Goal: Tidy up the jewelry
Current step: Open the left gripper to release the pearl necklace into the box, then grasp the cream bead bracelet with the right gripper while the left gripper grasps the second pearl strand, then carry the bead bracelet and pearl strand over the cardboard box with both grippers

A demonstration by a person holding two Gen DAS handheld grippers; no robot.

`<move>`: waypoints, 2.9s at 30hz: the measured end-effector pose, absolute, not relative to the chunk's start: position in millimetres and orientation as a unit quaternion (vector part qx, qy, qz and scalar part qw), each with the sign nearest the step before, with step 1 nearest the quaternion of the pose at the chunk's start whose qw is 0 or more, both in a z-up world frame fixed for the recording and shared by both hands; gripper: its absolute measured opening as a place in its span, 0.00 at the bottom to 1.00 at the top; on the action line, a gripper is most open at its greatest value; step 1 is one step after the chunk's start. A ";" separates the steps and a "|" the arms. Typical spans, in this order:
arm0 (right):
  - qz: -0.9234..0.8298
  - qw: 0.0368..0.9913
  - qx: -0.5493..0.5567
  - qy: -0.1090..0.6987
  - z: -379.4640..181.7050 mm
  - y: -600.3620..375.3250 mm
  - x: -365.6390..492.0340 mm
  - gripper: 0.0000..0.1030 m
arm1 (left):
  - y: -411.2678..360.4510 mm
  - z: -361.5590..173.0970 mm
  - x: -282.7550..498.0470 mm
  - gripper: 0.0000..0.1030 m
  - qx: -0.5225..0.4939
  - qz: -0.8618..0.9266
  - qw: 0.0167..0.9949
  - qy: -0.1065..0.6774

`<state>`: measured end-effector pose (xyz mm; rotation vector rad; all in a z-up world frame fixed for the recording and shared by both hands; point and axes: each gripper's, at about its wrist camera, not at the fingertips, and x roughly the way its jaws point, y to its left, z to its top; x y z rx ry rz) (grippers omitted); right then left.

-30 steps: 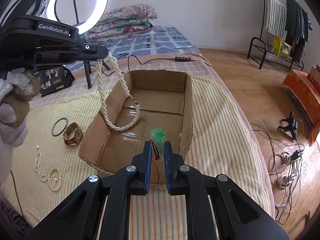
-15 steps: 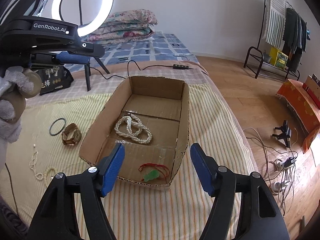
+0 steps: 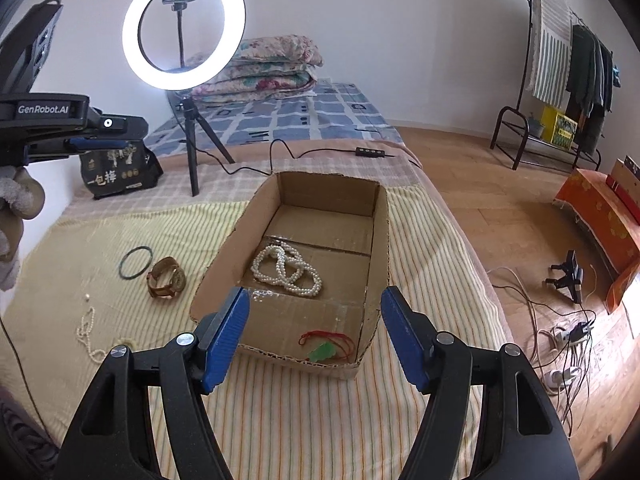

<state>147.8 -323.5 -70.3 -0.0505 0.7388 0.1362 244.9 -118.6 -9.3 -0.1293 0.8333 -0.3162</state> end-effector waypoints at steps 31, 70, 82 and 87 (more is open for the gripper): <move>0.252 0.831 -0.059 0.492 -135.2 -170.7 149.1 0.63 | 70.6 -143.1 142.3 0.35 -0.142 -0.062 0.824 0.545; 0.234 0.777 -0.072 0.580 -195.6 -136.0 176.4 0.09 | 20.3 -214.4 172.7 0.32 -0.074 -0.022 0.795 0.601; 0.238 0.788 -0.068 0.563 -187.1 -134.3 174.3 0.06 | 32.3 -205.1 166.4 0.05 -0.097 -0.023 0.805 0.584; 0.253 0.796 -0.059 0.547 -169.5 -136.2 168.8 0.06 | 38.3 -183.0 158.3 0.05 -0.118 -0.038 0.817 0.563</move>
